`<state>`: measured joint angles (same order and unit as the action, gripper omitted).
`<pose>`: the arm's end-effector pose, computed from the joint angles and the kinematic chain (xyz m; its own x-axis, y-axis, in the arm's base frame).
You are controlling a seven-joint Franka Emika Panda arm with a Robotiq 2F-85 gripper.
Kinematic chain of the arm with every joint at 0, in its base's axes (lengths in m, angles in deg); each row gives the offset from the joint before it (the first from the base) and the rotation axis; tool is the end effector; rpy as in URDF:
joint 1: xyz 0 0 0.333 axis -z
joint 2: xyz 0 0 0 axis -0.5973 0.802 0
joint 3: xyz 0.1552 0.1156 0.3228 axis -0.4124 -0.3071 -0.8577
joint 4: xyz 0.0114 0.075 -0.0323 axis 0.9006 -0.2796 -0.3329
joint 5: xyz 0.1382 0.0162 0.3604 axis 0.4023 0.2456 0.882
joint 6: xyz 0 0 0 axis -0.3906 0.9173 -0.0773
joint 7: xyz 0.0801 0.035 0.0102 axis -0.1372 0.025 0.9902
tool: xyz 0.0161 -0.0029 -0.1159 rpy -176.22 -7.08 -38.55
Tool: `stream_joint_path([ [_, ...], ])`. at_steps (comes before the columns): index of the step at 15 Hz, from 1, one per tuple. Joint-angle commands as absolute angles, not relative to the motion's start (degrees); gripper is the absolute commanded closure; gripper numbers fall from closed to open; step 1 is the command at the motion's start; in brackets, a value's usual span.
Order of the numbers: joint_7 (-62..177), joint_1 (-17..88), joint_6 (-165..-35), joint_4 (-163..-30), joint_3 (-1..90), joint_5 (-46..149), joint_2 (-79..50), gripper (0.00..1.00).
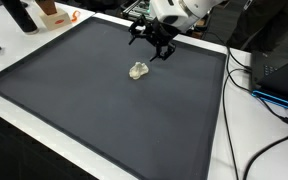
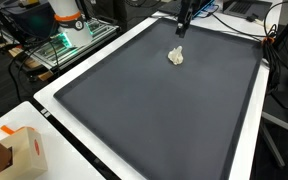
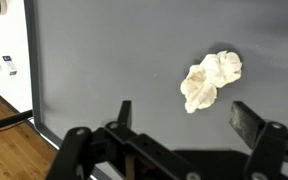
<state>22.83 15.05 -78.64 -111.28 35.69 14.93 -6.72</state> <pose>0.5813 0.2306 0.3257 0.9875 0.1574 -0.0109 0.1339 -0.7998 0.5851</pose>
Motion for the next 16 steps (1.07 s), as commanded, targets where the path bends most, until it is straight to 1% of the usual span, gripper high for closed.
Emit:
stream_joint_path([
  [1,25.2,17.8,-82.9,-115.4,34.6,17.0,-10.8,0.0],
  [9,30.9,21.8,-91.5,-118.7,34.9,28.9,-15.7,0.0],
  [16,33.3,24.6,-93.3,-119.6,35.3,42.0,-18.6,0.0],
])
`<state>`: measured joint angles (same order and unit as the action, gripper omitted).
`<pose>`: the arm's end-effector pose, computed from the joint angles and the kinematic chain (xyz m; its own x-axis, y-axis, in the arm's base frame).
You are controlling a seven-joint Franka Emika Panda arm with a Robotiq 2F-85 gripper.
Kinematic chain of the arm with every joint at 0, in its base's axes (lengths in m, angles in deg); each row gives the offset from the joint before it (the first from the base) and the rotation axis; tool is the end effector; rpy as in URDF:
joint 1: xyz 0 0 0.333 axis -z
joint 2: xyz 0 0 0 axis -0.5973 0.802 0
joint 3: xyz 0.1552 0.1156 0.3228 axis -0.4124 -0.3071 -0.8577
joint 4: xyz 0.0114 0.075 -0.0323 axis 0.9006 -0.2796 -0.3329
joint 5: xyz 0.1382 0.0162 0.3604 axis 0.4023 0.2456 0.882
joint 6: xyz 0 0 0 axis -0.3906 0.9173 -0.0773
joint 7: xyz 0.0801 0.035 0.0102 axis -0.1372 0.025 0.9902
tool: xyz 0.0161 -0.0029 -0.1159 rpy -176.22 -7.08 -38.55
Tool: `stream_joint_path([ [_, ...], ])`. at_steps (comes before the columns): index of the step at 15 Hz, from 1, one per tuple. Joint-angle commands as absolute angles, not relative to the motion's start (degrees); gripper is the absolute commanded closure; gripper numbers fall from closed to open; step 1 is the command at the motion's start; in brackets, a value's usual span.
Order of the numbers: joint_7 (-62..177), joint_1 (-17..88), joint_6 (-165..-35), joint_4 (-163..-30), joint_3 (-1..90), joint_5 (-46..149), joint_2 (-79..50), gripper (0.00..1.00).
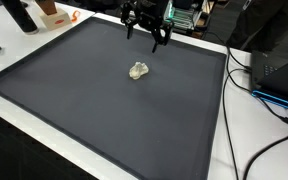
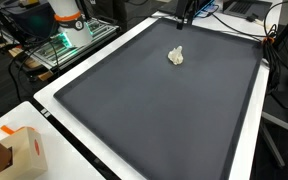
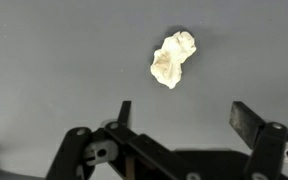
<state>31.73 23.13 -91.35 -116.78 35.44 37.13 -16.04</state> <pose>0.5837 0.1781 0.3907 0.9980 -0.0148 0.0620 -0.0276 -0.9772 0.2103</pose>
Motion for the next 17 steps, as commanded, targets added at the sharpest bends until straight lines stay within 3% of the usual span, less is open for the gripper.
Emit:
stream_joint_path([
  [1,33.4,24.9,-93.4,-119.6,35.3,43.5,-19.0,0.0],
  [17,32.7,26.2,-92.5,-118.3,35.6,49.2,-20.0,0.0],
])
